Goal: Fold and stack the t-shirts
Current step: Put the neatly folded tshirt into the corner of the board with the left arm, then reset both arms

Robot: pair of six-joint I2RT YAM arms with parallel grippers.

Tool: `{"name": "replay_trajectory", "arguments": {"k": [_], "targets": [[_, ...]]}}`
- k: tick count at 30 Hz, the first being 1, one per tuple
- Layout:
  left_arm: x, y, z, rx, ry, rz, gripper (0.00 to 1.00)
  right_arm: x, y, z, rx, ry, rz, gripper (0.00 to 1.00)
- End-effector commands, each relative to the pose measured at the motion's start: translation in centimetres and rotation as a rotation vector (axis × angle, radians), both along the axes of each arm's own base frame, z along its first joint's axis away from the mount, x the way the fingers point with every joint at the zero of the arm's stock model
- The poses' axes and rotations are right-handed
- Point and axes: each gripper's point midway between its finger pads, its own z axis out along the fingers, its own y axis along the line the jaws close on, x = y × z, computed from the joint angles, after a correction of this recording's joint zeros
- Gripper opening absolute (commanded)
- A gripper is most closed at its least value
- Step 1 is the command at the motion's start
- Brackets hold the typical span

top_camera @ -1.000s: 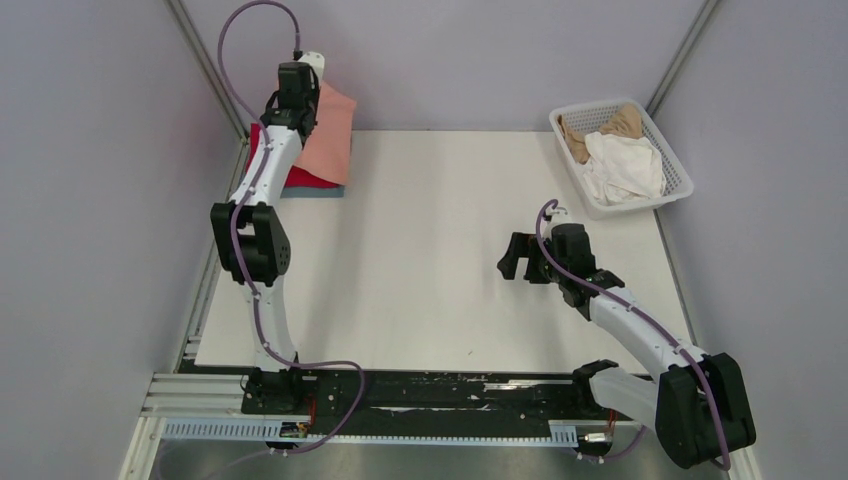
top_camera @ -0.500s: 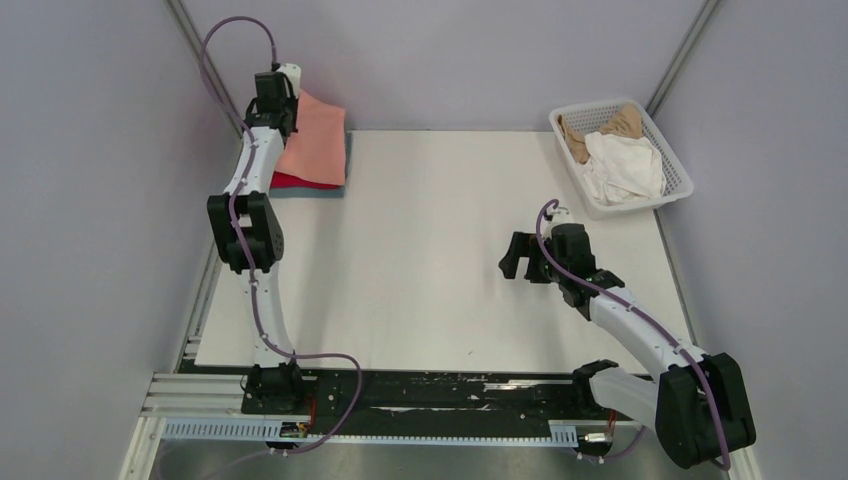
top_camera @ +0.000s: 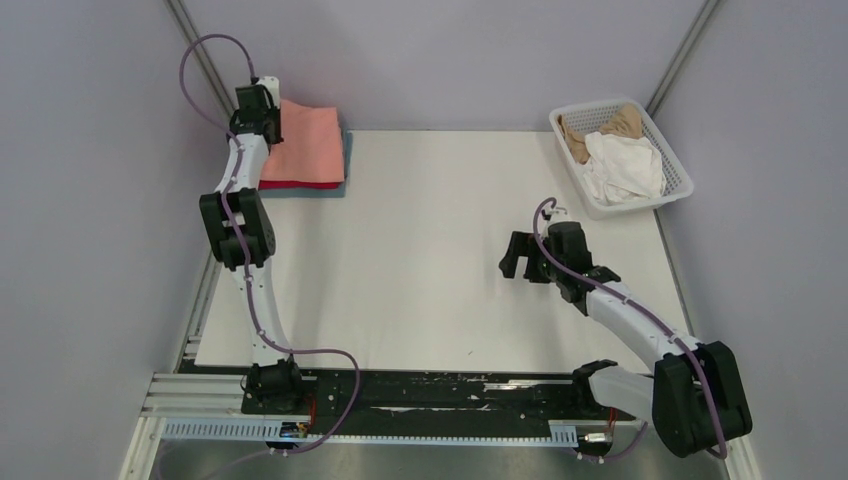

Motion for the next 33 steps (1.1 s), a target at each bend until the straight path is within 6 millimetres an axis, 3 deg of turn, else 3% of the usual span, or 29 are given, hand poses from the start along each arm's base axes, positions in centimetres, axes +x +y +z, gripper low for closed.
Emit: {"name": "replay_trajectory", "arguments": {"k": [1, 3, 6, 10, 15, 18, 19, 20, 21, 23, 24, 25, 26, 27, 28, 29, 30, 31, 32, 33], "targets": [[1.2, 2.2, 2.5, -0.02, -0.108, 0.045, 0.69, 1.5, 0.2, 1.6, 0.017, -0.032, -0.029, 1.0], [1.2, 2.7, 3.5, -0.025, -0.132, 0.083, 0.95, 1.5, 0.2, 1.5, 0.018, -0.026, -0.03, 1.0], [0.9, 2.6, 5.8, -0.066, -0.181, 0.125, 1.0, 1.6, 0.3, 1.8, 0.021, -0.029, -0.028, 1.0], [-0.3, 1.4, 10.5, -0.161, -0.281, 0.138, 1.0, 1.4, 0.0, 2.2, 0.016, -0.044, -0.032, 1.0], [-3.1, -3.2, 13.6, -0.352, -0.321, 0.029, 1.0, 1.1, -0.3, 2.5, 0.011, -0.065, -0.034, 1.0], [-5.2, -7.2, 14.9, -0.5, -0.331, -0.027, 1.0, 1.2, -0.8, 3.2, 0.005, -0.087, -0.068, 1.0], [-6.6, -8.2, 15.1, -0.516, -0.33, -0.028, 1.0, 1.3, -1.0, 3.6, 0.009, -0.098, -0.085, 1.0], [-7.6, -9.8, 13.2, -0.536, -0.29, -0.005, 1.0, 1.3, -1.0, 4.0, 0.026, -0.106, -0.098, 1.0], [-9.0, -10.8, 15.3, -0.536, -0.331, -0.008, 1.0, 1.5, -1.4, 4.4, 0.025, -0.121, -0.137, 1.0], [-12.4, -13.0, 14.9, -0.568, -0.346, 0.035, 1.0, 1.5, -1.8, 5.2, 0.041, -0.147, -0.17, 1.0], [-15.1, -15.2, 14.1, -0.578, -0.338, 0.025, 1.0, 1.4, -1.8, 5.6, 0.049, -0.155, -0.174, 1.0], [-16.2, -16.2, 13.9, -0.61, -0.353, 0.026, 1.0, 1.3, -1.7, 5.8, 0.056, -0.162, -0.171, 1.0], [-19.0, -18.3, 12.0, -0.619, -0.321, 0.001, 1.0, 1.2, -1.8, 6.0, 0.061, -0.169, -0.173, 1.0], [-20.0, -19.3, 11.4, -0.628, -0.325, -0.013, 1.0, 1.0, -1.9, 6.1, 0.061, -0.176, -0.174, 1.0], [-22.5, -20.8, 9.0, -0.608, -0.281, -0.01, 1.0, 0.8, -2.0, 6.0, 0.059, -0.176, -0.177, 1.0], [-23.6, -21.3, 7.7, -0.597, -0.249, 0.005, 1.0, 0.8, -2.2, 6.0, 0.06, -0.181, -0.194, 1.0], [-26.0, -22.4, 5.0, -0.553, -0.18, 0.007, 1.0, 0.8, -2.4, 6.1, 0.065, -0.186, -0.208, 1.0], [-27.1, -22.4, 3.9, -0.521, -0.16, 0.035, 1.0, 0.7, -2.6, 6.2, 0.066, -0.19, -0.221, 1.0], [-29.4, -23.6, 1.8, -0.491, -0.096, 0.009, 1.0, 0.7, -2.8, 6.2, 0.064, -0.195, -0.232, 1.0], [-30.6, -24.6, 1.2, -0.479, -0.079, -0.008, 1.0, 0.6, -3.0, 6.2, 0.061, -0.199, -0.241, 1.0]]}}
